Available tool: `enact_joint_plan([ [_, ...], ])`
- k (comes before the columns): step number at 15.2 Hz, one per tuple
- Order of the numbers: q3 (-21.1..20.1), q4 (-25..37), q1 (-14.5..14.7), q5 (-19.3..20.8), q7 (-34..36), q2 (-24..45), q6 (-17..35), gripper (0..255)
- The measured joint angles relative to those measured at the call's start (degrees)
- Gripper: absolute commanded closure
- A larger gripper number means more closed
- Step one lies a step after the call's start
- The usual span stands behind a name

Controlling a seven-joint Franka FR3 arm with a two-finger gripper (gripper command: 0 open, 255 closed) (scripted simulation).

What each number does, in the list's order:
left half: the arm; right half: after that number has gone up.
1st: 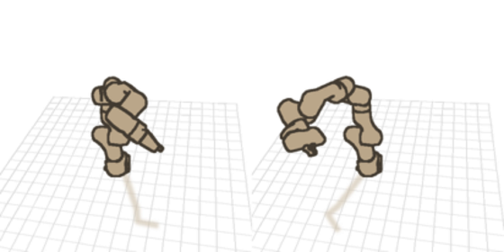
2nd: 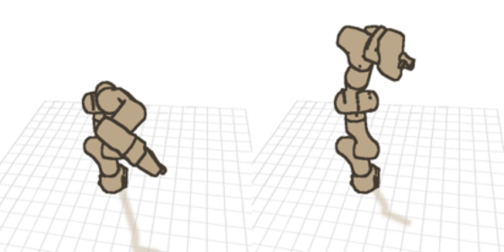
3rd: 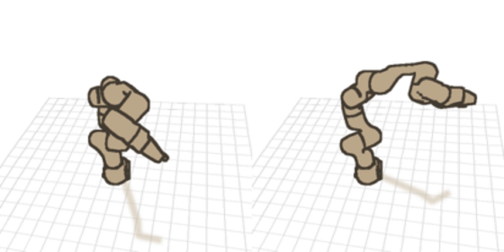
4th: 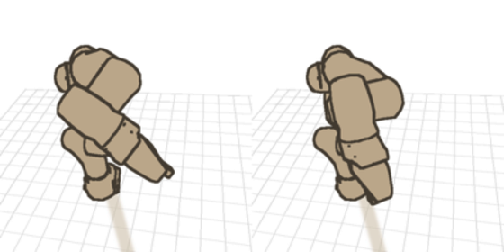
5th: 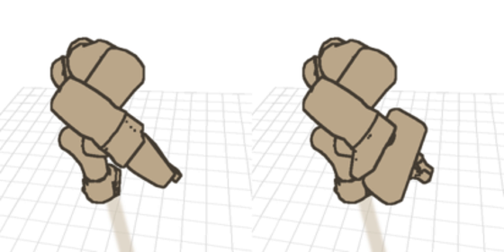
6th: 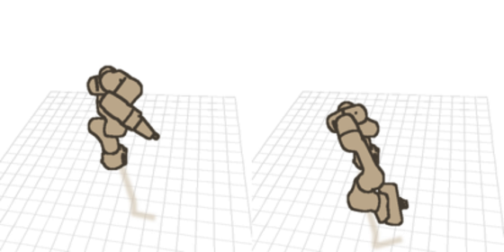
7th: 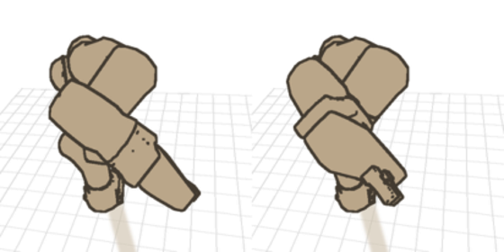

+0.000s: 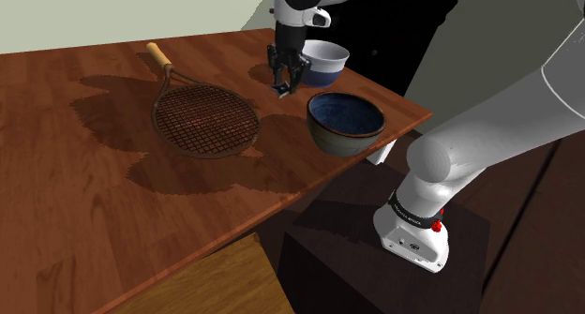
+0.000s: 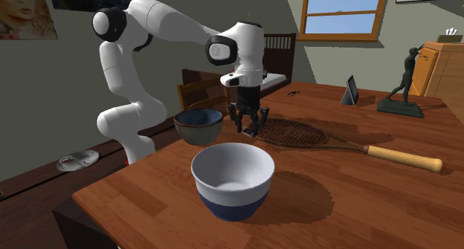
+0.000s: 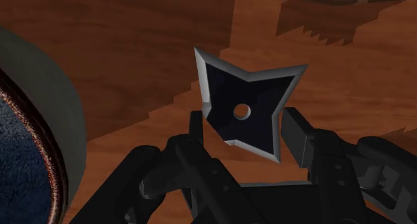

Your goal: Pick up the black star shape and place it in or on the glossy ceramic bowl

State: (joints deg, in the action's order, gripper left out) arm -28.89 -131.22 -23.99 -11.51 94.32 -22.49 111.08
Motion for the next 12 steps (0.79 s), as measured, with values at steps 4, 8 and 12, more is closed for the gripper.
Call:
enact_joint_plan([
  [4, 0.55, 2.5, -0.05, 0.1, -0.05, -0.67, -3.14, 255],
  [8, 1.01, 5.34, -0.16, 0.3, 0.0, -1.0, -6.32, 255],
  [12, 1.35, 8.25, -0.3, 0.56, 0.15, -1.02, -9.23, 255],
])
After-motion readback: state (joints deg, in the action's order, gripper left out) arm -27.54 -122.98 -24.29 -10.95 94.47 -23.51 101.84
